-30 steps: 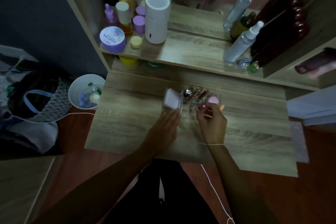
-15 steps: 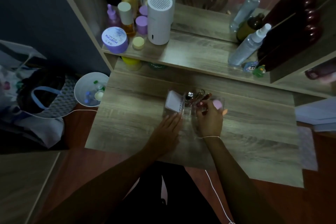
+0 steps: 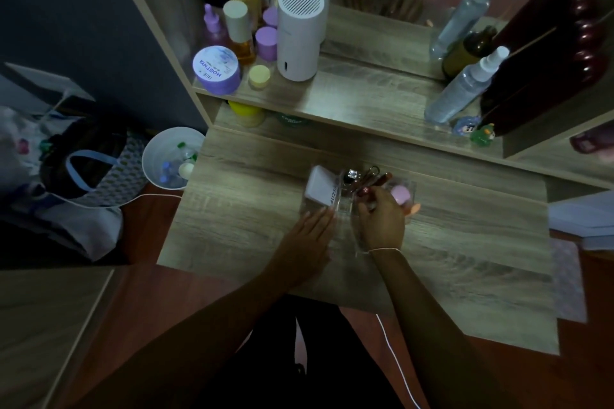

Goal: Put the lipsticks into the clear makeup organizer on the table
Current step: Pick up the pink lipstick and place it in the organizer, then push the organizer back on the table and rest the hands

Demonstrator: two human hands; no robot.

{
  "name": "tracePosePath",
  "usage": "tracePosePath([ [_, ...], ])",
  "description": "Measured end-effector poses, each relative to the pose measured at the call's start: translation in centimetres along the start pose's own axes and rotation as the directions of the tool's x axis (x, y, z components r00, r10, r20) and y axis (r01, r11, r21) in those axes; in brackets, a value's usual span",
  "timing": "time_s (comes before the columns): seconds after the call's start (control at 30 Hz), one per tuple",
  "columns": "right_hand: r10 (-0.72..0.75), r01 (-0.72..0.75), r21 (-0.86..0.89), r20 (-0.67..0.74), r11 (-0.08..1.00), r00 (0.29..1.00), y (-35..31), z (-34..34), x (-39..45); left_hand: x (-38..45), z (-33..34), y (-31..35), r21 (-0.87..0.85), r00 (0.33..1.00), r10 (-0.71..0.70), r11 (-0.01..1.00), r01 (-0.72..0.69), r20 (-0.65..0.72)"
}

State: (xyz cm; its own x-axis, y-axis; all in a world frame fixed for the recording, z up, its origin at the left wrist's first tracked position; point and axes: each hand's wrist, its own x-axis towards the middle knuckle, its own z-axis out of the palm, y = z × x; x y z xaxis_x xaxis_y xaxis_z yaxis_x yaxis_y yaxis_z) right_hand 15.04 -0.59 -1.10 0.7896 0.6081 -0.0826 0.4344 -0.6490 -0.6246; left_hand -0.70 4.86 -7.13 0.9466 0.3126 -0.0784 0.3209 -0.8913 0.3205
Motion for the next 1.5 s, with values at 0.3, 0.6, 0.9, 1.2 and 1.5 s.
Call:
tracePosePath([
  [0.3,0.001,-0.001,-0.009,-0.001,1.0,1.0,0.5,0.1,0.2,-0.1,0.1,-0.1,0.004,1.0,0.006,1.0,-0.006,0.011],
  [0.6,-0.045,0.044,-0.021,-0.063,0.999,0.997,1.1,-0.1,-0.6,-0.2,-0.2,-0.1,-0.045,1.0,0.028,0.999,-0.028,-0.011],
  [0.9,-0.063,0.047,-0.085,-0.199,0.995,0.978,6.3,-0.3,-6.9,-2.5,-0.8,-1.0,-0.212,0.975,-0.155,0.97,0.12,-0.157],
  [1.2,0.05,-0.042,-0.246,0.028,0.968,0.998,9.1,0.7,-5.7,-1.3,-1.6,-1.8,-0.186,0.952,-0.306,0.936,0.298,-0.013],
  [1.5,0.02,-0.004,-0.291,0.054,0.957,0.998,9.2,0.4,-5.4,-0.9,-1.8,-2.0,-0.138,0.953,-0.301,0.943,0.304,0.045],
])
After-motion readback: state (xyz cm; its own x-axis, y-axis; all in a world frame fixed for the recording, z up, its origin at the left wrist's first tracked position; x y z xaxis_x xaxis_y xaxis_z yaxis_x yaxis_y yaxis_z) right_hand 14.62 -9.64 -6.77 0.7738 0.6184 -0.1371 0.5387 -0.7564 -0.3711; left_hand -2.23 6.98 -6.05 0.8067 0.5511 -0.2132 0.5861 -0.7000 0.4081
